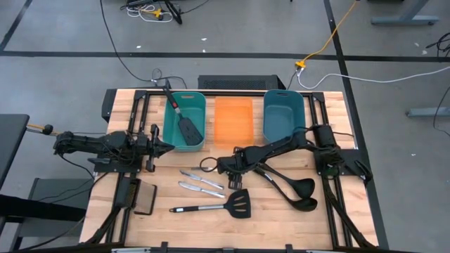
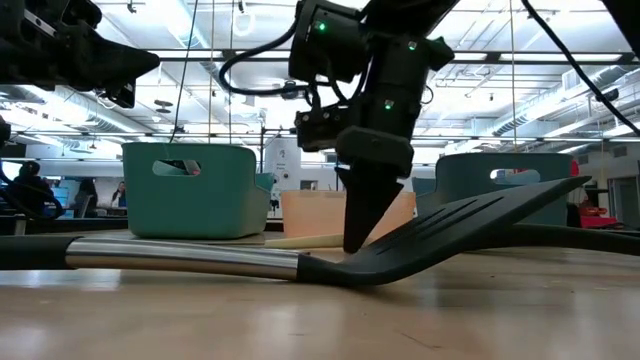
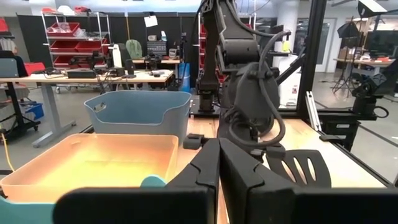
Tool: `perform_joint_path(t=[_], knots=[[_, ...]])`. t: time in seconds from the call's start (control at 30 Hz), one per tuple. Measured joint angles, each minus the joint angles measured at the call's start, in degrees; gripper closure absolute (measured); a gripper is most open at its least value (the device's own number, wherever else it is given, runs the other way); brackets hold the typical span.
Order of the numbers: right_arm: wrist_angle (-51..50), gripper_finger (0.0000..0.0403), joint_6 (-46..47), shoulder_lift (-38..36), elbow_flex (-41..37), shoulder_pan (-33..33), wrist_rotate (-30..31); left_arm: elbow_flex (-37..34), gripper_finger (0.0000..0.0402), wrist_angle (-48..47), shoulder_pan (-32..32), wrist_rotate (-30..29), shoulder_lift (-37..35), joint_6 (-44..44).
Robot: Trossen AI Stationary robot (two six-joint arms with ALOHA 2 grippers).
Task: Pick & Place Kitchen Items
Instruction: Put the yellow knife into the orange bin
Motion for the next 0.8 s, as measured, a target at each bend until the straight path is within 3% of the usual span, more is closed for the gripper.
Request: perform_joint_path(t=[0.2, 0.47, 0.8], knots=[[-0.34, 0.0207, -0.23, 0.07, 0.00, 0.00, 0.72, 0.00, 0.0389, -0.72, 0.00, -0.01, -0.01, 0.10], [-0.46, 0.0317, -0.50, 1.18, -0.04, 0.07, 0.59, 0.00, 0.0389, -0.95, 0.00, 0.00, 0.01, 0.11], [0.54, 0.0318, -0.96, -0.45, -0.36, 0.43, -0.68, 0.00, 0.0389, -0.93, 0.00, 0.02, 0.01, -0.07]])
